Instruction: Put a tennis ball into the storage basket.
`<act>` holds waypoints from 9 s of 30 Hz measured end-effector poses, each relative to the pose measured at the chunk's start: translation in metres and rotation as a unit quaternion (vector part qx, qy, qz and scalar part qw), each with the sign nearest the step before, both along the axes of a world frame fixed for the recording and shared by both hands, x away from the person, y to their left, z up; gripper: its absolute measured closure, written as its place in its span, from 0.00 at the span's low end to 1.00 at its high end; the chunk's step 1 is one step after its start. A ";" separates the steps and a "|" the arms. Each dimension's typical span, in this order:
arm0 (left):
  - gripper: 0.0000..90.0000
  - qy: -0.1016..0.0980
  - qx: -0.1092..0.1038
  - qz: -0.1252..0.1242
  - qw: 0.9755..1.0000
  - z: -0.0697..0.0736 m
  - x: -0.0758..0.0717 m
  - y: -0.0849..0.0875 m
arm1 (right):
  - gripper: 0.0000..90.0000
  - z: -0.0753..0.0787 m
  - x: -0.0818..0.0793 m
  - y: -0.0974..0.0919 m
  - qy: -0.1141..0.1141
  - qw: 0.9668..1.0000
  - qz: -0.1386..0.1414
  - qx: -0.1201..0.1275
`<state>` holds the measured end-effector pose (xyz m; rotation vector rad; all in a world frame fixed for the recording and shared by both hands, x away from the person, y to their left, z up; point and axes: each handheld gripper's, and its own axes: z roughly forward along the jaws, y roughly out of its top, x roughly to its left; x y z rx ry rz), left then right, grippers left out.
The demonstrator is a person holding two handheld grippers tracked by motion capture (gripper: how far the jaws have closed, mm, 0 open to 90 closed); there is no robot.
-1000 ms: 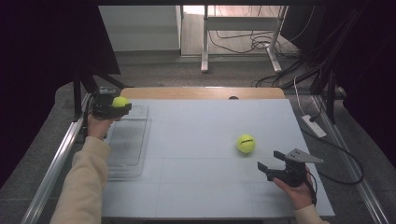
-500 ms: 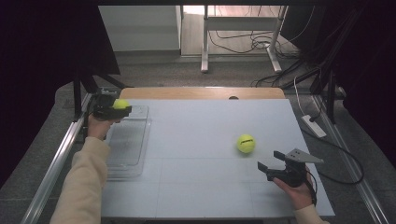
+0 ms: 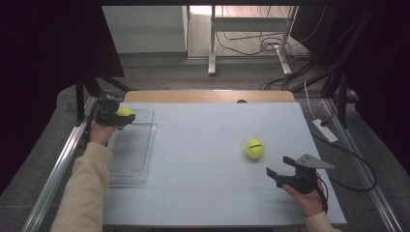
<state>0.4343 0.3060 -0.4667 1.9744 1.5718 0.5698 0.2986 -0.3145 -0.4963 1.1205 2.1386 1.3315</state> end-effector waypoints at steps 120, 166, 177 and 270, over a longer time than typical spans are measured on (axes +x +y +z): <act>0.09 -0.129 -0.093 -0.134 0.978 0.031 -0.089 -0.043 | 0.16 0.002 0.000 0.002 -0.002 1.000 0.002 0.003; 0.09 -0.134 -0.102 -0.218 0.961 0.035 -0.094 -0.105 | 0.16 0.003 -0.001 0.001 -0.003 1.000 -0.003 0.003; 0.09 -0.131 -0.099 -0.234 0.958 0.035 -0.093 -0.121 | 0.16 0.002 -0.001 0.001 -0.002 1.000 -0.003 0.002; 0.09 -0.097 -0.098 -0.322 0.937 0.022 -0.053 -0.261 | 0.16 -0.002 -0.005 0.002 0.004 1.000 0.004 0.002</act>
